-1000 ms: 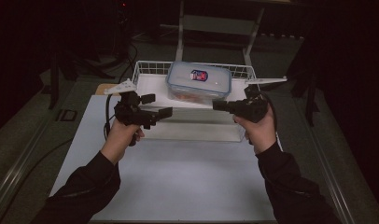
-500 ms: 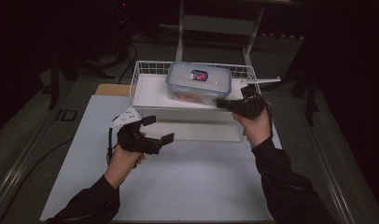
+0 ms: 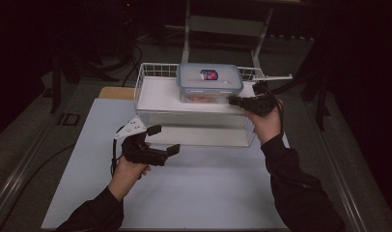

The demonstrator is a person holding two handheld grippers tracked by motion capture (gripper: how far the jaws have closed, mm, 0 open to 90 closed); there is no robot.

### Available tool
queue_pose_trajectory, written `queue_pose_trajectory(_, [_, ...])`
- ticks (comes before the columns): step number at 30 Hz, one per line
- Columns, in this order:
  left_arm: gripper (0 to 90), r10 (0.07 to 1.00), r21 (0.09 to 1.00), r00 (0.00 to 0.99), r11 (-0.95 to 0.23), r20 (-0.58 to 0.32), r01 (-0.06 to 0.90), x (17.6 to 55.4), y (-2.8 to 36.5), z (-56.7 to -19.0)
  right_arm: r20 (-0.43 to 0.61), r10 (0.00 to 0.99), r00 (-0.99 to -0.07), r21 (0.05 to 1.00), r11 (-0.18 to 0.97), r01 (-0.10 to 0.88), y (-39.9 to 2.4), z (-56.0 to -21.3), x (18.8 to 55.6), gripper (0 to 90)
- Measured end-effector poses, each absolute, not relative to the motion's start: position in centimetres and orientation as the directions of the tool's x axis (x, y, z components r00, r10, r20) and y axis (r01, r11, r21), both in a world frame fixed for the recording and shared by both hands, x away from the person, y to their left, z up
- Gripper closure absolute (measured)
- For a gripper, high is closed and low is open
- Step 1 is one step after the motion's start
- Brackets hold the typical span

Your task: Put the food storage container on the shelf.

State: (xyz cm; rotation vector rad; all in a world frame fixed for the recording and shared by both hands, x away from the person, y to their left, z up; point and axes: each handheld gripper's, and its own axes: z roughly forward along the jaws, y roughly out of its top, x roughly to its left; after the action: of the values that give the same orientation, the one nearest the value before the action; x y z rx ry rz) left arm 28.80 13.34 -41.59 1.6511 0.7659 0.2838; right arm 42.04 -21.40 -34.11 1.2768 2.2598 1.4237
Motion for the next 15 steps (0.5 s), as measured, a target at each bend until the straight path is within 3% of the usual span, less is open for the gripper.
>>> queue_pose_trajectory(5, [0.0,0.615,0.947,0.757,-0.050,-0.222,0.319,28.6,13.3,-41.5,0.289,0.717,-0.635,0.815,0.163,0.556,-21.4,-34.3,41.3,79.0])
queue_pose_trajectory(15, [0.0,0.612,0.957,0.763,-0.033,-0.207,0.287,27.9,13.7,-41.9,0.260,0.649,-0.715,0.882,0.142,0.450,-21.8,-34.7,36.9,25.0])
